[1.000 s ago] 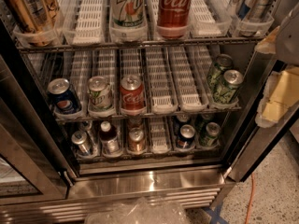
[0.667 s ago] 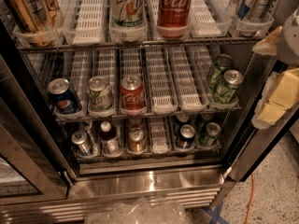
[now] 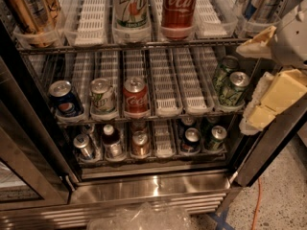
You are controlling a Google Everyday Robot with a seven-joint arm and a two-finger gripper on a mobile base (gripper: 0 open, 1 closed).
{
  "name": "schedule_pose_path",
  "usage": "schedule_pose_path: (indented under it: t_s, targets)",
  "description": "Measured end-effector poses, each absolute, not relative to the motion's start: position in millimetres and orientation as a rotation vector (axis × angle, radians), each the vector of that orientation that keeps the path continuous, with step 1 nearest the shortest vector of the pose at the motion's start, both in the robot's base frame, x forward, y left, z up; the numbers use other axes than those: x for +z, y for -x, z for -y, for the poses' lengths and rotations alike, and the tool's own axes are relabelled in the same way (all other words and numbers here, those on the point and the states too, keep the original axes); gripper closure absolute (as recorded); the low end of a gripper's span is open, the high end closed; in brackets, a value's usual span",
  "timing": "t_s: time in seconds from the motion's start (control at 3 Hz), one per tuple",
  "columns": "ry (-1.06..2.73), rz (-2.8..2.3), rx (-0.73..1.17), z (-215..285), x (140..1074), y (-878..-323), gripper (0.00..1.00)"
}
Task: Pick coke can from middle shelf of fridge
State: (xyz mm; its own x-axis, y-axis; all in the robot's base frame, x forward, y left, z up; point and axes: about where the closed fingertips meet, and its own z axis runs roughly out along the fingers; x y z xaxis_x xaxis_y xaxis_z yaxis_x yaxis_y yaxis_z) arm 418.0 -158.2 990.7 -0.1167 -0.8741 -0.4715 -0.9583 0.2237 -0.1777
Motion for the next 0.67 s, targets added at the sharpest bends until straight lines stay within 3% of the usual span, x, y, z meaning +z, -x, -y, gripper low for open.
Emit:
schedule_pose_path:
  t_s: [0.33, 0.67]
  targets:
    - [1.683, -2.025, 0.233, 158, 991, -418, 0.0]
    - [1.668, -1.994, 0.381, 146, 969, -422, 0.0]
